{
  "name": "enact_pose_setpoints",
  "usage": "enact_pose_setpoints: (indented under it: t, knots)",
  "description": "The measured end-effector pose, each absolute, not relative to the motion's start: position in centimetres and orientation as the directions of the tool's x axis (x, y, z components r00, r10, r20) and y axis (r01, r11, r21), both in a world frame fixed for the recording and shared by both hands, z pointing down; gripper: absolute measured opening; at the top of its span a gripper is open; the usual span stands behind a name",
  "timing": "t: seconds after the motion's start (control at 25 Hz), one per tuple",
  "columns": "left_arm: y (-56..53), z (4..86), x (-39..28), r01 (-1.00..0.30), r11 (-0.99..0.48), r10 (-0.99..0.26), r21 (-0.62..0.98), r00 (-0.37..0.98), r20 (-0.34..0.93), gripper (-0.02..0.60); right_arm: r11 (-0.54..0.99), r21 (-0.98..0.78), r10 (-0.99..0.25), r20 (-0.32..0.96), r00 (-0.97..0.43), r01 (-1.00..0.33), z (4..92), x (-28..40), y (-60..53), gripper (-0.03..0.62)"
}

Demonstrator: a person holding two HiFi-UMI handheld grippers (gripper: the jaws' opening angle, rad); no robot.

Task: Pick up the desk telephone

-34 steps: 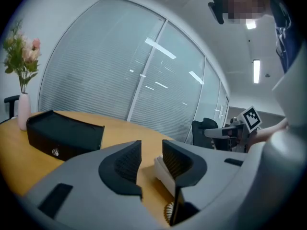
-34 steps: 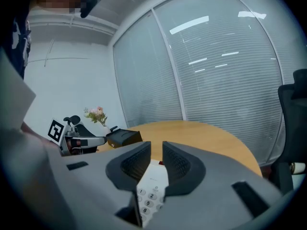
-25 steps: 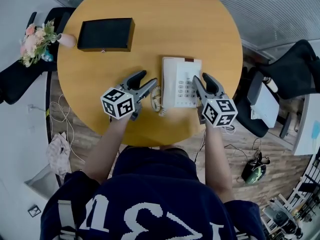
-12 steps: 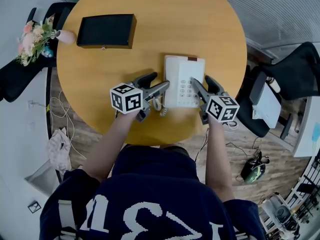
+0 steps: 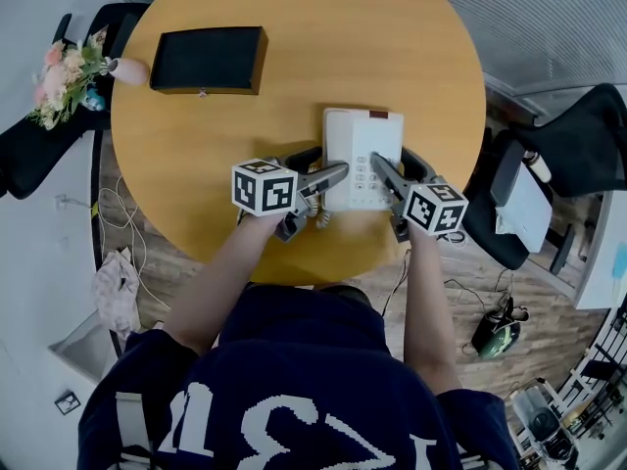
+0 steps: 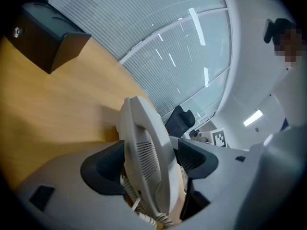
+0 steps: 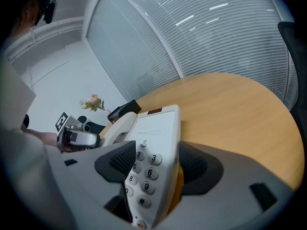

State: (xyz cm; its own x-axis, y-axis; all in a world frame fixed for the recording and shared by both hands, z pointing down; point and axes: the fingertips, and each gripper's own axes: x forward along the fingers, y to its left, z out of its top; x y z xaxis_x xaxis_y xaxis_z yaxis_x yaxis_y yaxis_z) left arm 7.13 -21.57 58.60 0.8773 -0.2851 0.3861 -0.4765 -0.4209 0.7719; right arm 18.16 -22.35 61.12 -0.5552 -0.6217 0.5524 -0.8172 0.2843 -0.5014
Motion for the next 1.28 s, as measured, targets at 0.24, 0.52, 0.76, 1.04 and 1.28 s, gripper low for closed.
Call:
enact_pose_setpoints:
  t: [0.24, 0.52, 0.76, 1.04, 1.28]
  knots:
    - [-21.7, 59.7, 7.9, -0.473, -0.382, -0.265, 0.794, 0.879, 0.397, 0.331, 0.28, -0.521, -0.641, 0.524, -0.561, -0.806, 61.6, 18.6, -22.7, 0.258]
    - [-21.9, 59.4, 7.8, -0.476, -0.379, -0.29, 0.794, 0.876, 0.386, 0.33, 0.228, -0.554, -0.64, 0.535, -0.552, -0.801, 61.6, 18.7, -22.7, 0.255]
    - [-22.1, 58.1, 6.7, -0.52, -0.457, -0.349, 0.722, 0.851, 0.392, 0.328, 0.174, -0.605, -0.69, 0.488, -0.534, -0.777, 61.2, 18.1, -21.5, 0.252]
    - [-22.1, 55.8, 5.5, -0.548, -0.535, -0.416, 0.643, 0.833, 0.364, 0.325, 0.231, -0.572, -0.749, 0.412, -0.518, -0.787, 57.7, 17.4, -22.8, 0.21]
    - [-23.0, 52.1, 4.3, -0.554, -0.578, -0.5, 0.6, 0.821, 0.276, 0.324, 0.307, -0.53, -0.786, 0.327, -0.525, -0.791, 53.2, 16.4, -24.0, 0.2]
